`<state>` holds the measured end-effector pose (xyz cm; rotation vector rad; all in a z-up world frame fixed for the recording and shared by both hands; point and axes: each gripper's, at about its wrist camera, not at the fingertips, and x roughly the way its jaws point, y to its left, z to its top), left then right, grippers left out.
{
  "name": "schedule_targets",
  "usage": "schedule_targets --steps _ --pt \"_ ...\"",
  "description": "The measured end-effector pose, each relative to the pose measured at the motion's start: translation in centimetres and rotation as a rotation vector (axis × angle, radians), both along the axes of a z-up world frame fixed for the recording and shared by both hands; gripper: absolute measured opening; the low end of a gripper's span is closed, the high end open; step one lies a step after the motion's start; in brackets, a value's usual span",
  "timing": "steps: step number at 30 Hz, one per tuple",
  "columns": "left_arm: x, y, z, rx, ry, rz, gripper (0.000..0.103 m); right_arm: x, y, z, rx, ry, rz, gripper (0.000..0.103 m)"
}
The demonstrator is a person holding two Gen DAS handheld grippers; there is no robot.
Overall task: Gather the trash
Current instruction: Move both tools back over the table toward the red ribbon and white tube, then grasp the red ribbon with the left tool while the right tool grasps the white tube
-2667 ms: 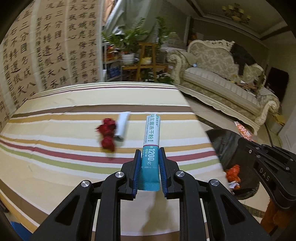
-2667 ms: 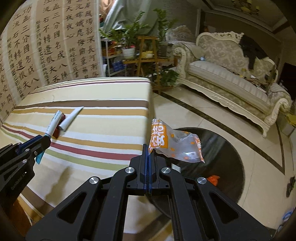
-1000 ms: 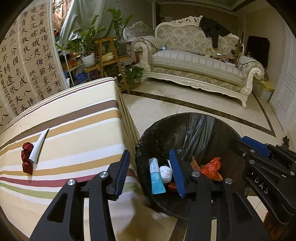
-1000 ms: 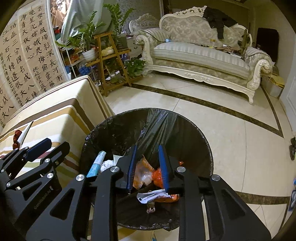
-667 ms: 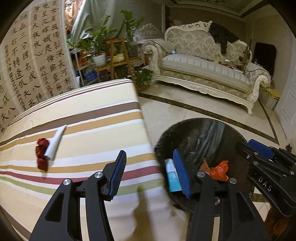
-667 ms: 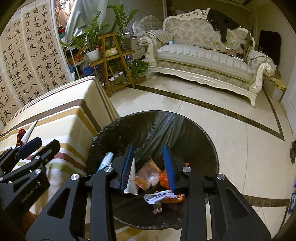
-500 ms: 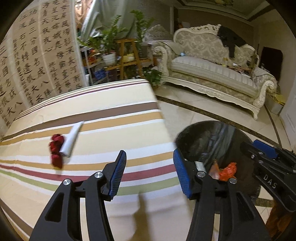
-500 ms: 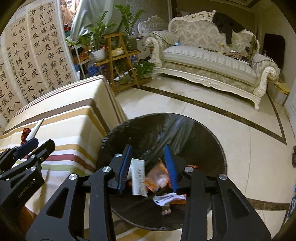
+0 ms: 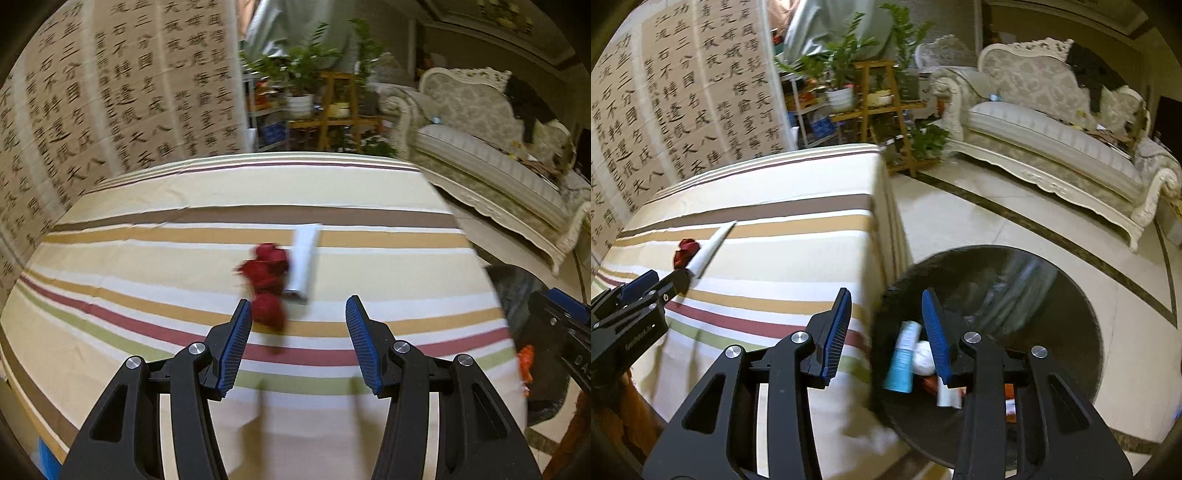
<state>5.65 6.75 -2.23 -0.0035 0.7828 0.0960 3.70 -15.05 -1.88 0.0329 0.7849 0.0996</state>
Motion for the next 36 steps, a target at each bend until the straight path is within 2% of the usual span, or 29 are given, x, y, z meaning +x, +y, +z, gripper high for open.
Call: schedule_targets --steps 8,23,30,36 --pt "0.8 2.9 -0.9 -0.015 0.03 0.048 0.052 1.4 3.7 0.2 -0.007 0.006 0.067 0.039" --pt "2.8 3.3 -1.6 -0.029 0.052 -0.014 0.052 3.1 6.7 -0.9 -0.014 0.041 0.108 0.039" --pt "3.2 3.3 -1.8 -0.058 0.063 -0.055 0.024 3.4 7.7 -1.3 -0.019 0.053 0.122 0.039" --pt "2.9 3.9 -1.7 -0.063 0.051 -0.054 0.02 3.5 8.4 -1.3 -0.024 0.056 0.134 0.039"
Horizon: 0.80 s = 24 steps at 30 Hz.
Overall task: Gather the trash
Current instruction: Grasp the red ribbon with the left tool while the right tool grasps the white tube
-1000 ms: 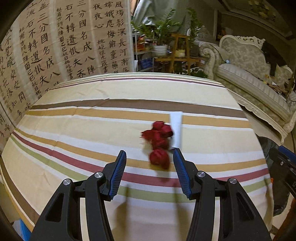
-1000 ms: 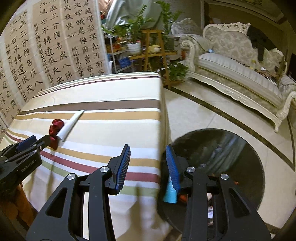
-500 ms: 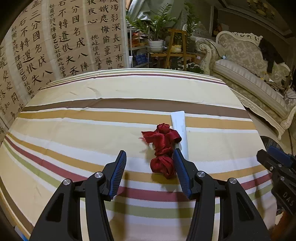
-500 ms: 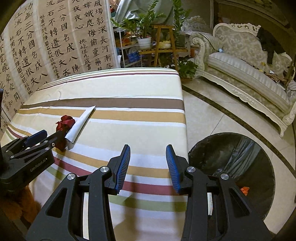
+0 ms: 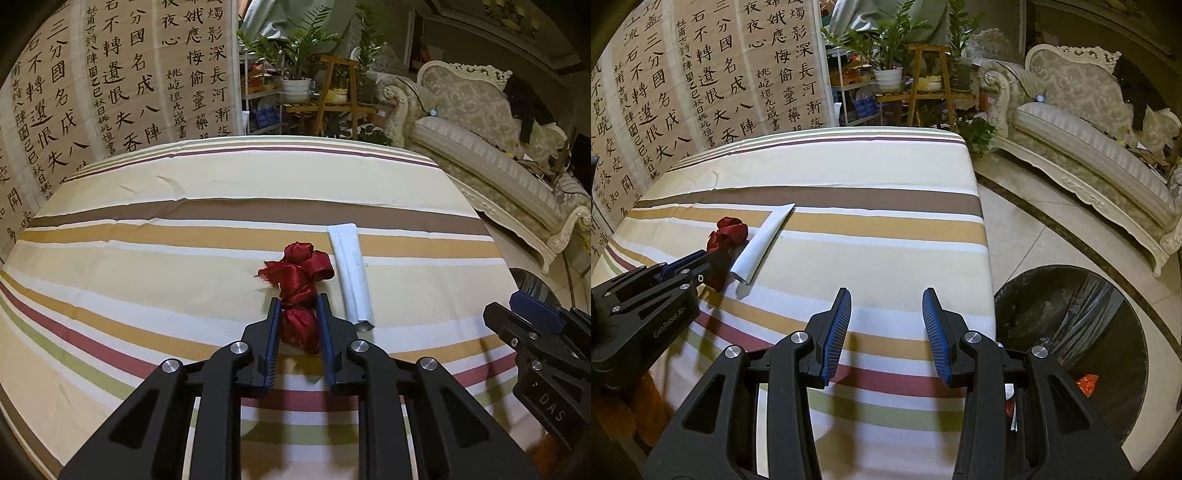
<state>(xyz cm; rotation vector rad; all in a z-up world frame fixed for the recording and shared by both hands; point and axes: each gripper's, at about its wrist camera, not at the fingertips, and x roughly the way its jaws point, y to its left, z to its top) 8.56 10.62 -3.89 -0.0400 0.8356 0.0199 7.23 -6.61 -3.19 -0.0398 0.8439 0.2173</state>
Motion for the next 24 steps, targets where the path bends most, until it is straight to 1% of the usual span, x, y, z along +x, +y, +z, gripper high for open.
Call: schedule_targets --steps 6,10,16,24 --pt "-0.6 1.7 0.1 0.009 -0.007 0.04 0.02 0.2 1.4 0.2 -0.005 -0.002 0.024 0.039" --pt "-0.9 3.5 0.2 0.017 -0.004 0.08 0.019 0.4 2.8 0.4 -0.004 -0.004 0.049 0.039" --pt "-1.3 6.4 0.2 0.042 -0.002 0.138 0.019 1.1 5.6 0.7 0.004 -0.002 0.094 0.039" --pt "-1.7 9.3 0.1 0.053 0.006 0.195 0.019 2.2 8.9 0.4 0.002 0.016 0.136 0.039"
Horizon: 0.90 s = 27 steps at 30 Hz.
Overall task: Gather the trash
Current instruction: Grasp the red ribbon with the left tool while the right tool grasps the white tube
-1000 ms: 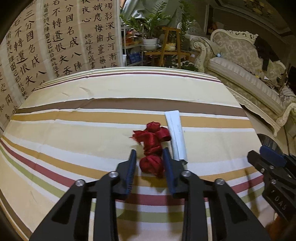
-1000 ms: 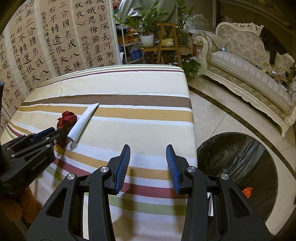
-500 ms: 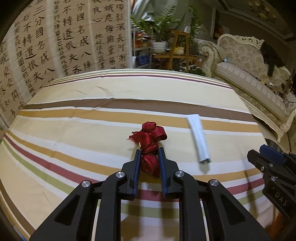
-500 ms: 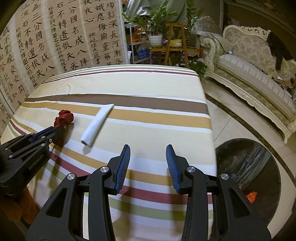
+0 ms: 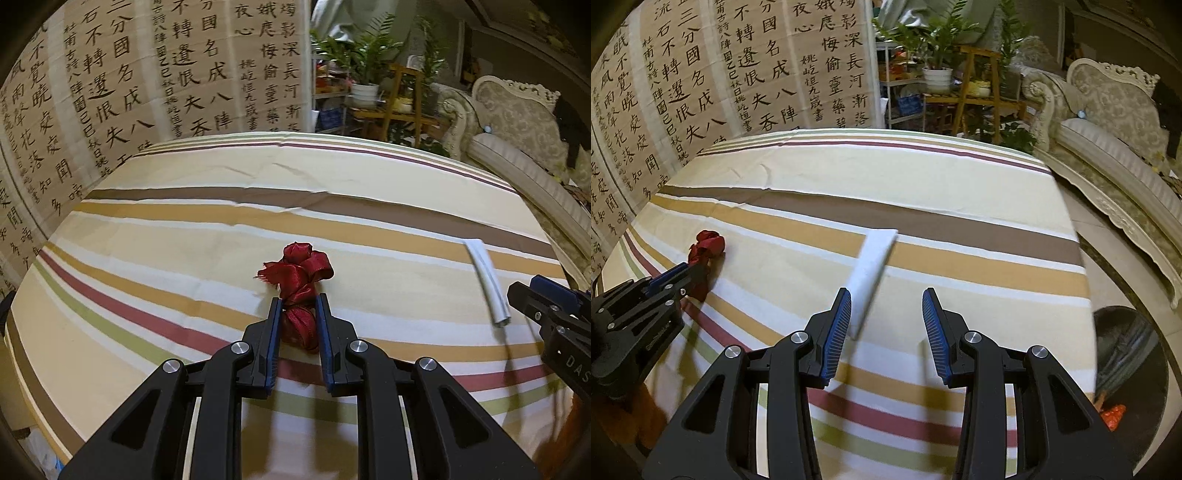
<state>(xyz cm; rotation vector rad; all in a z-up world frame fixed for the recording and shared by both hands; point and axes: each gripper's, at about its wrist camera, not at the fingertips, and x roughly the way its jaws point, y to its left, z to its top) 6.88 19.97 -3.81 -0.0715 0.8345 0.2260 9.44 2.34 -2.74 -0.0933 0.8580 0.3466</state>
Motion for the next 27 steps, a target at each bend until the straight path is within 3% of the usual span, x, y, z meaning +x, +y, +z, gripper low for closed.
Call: schedule_targets --steps 11,13,15,17,27 --pt "-0.3 1.5 0.1 -0.019 -0.005 0.025 0.019 0.8 2.4 -1.2 -0.041 0.037 0.013 0.039" --pt "-0.3 1.5 0.1 -0.019 -0.006 0.024 0.019 0.7 2.4 -1.3 -0.05 0.039 0.009 0.036" --pt "-0.3 1.6 0.1 -0.02 -0.006 0.024 0.019 0.6 2.6 -1.3 -0.062 0.033 0.006 0.023" --pt "-0.3 1.5 0.1 -0.021 -0.007 0.026 0.019 0.6 2.5 -1.3 -0.062 0.036 0.008 0.017" --pt "-0.7 0.7 0.4 -0.023 -0.016 0.014 0.019 -0.3 1.0 -0.9 -0.053 0.028 0.0 0.014"
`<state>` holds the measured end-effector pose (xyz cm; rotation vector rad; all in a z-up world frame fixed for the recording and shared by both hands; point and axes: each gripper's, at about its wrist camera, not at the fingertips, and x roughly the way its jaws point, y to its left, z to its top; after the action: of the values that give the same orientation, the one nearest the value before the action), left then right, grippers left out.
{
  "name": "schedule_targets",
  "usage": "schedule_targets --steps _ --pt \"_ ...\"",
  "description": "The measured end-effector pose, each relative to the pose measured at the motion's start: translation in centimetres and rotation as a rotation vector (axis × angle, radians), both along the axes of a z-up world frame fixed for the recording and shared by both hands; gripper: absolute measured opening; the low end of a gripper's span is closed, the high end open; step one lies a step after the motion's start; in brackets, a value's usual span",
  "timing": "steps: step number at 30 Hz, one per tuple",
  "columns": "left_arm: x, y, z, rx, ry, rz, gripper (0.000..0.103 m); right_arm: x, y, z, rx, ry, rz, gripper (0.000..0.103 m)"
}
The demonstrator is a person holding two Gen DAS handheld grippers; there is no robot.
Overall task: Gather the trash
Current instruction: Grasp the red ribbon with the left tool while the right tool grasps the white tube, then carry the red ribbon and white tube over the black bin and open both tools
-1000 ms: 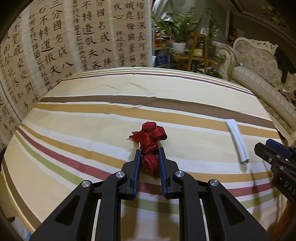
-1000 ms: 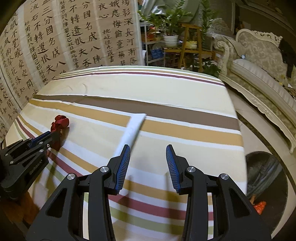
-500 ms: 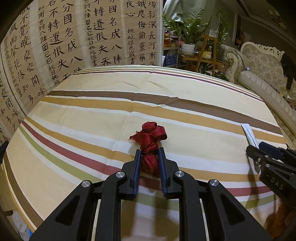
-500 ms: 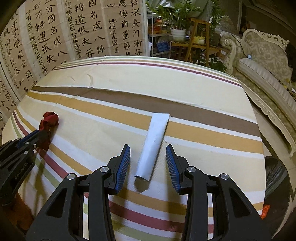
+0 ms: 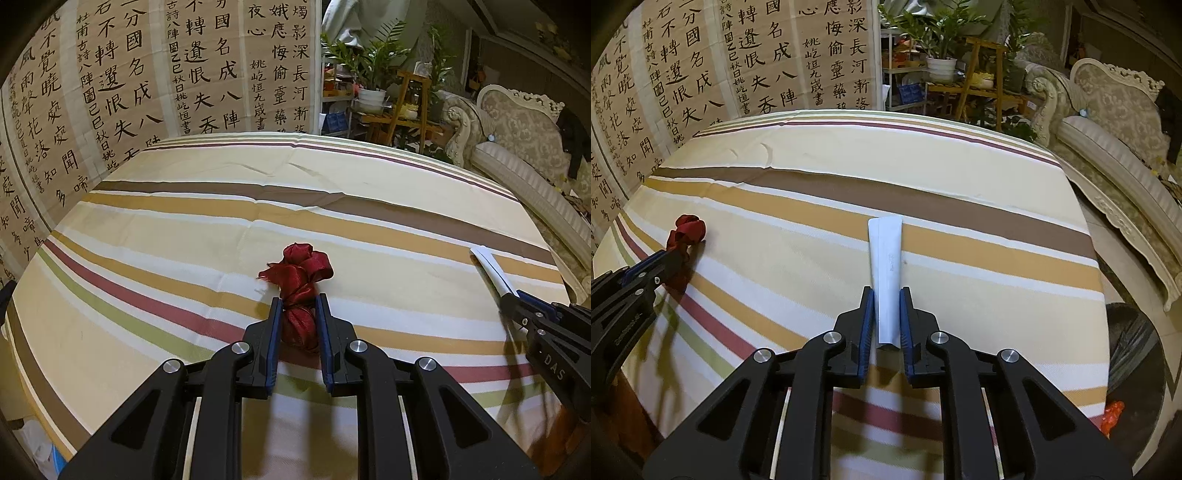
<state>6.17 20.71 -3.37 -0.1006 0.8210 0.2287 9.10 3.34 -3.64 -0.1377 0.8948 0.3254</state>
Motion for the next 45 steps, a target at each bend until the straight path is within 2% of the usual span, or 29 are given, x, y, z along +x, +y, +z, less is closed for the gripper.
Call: schedule_targets --steps 6,18,37,45 --pt "-0.8 -1.5 0.4 -0.004 -0.01 -0.016 0.019 -1.3 -1.5 0.8 0.013 -0.016 -0.017 0.014" --pt "-2.3 -8.1 1.3 -0.015 -0.043 -0.127 0.019 -4.8 -7.6 1.7 0.033 -0.054 -0.114 0.014" --pt "-2.7 -21.3 1.7 -0.021 -0.066 -0.393 0.019 -8.7 -20.7 1.5 0.037 -0.094 -0.38 0.014" --pt "-2.5 -26.2 1.5 -0.01 -0.067 -0.499 0.019 -9.3 -24.6 0.9 0.039 -0.098 -0.463 0.014"
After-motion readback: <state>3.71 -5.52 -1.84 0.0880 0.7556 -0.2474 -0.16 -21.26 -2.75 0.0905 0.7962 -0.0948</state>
